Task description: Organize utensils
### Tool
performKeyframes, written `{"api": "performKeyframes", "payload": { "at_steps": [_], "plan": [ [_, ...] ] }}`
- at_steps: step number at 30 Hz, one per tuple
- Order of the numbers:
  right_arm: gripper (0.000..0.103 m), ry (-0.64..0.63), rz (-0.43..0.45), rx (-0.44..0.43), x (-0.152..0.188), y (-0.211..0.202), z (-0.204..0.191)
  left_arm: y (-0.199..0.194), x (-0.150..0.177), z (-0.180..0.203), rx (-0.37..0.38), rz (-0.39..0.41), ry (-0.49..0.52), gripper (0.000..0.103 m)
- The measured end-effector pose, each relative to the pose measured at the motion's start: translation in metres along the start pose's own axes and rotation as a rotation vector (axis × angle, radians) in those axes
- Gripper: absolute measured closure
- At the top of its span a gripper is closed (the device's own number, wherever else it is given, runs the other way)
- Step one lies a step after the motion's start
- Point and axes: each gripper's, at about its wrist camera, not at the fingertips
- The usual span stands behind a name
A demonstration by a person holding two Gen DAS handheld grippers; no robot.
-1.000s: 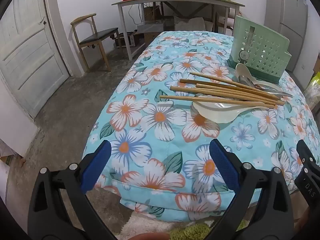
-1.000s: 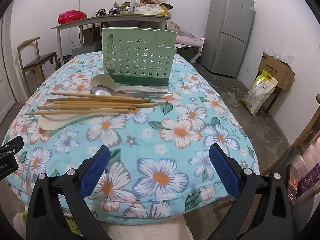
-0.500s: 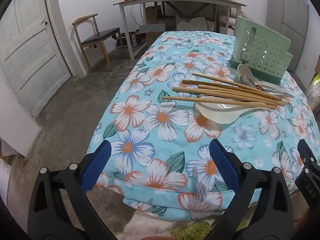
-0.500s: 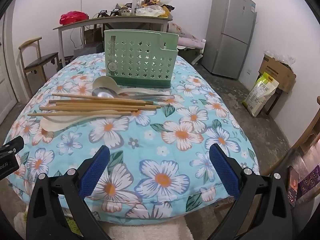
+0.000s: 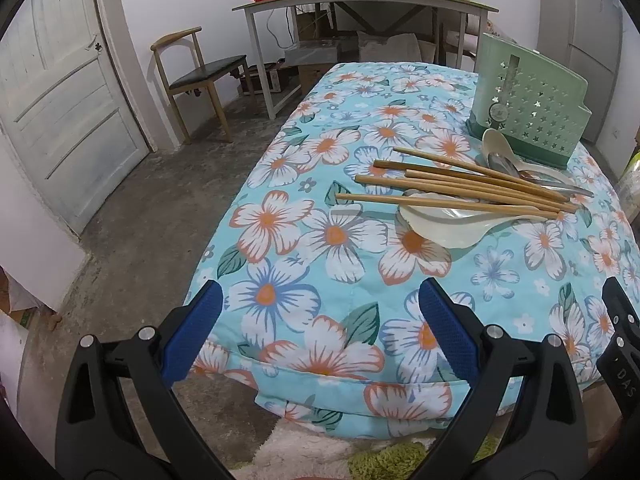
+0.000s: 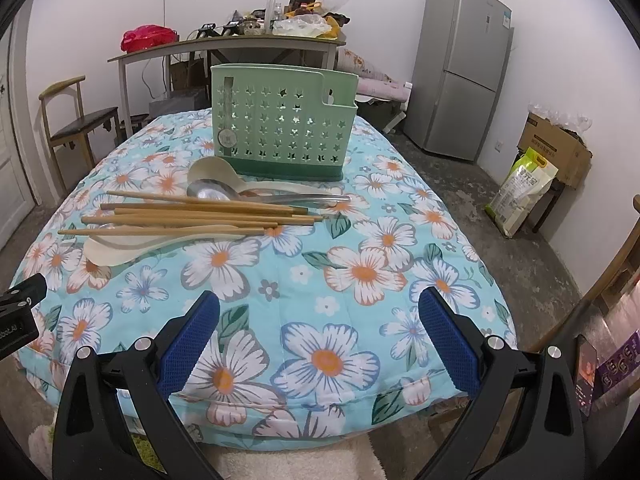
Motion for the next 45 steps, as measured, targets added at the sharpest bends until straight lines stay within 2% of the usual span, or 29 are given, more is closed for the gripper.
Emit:
{"api": "performKeyframes", "payload": {
  "at_steps": [45],
  "plan": [
    [0.006,0.002,0.003,-0.003,0.0009,-0.0009,0.0007,0.0046,0.0001,0.0002,-0.016,-0.014,0.004,0.008]
  ]
}}
Point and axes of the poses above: each gripper's, at about its wrist camera, not at the fingertips, and y roughly the way its jaws point, z to its right, x to its underside, and after that the axes turned 4 degrees about -x, right-handed
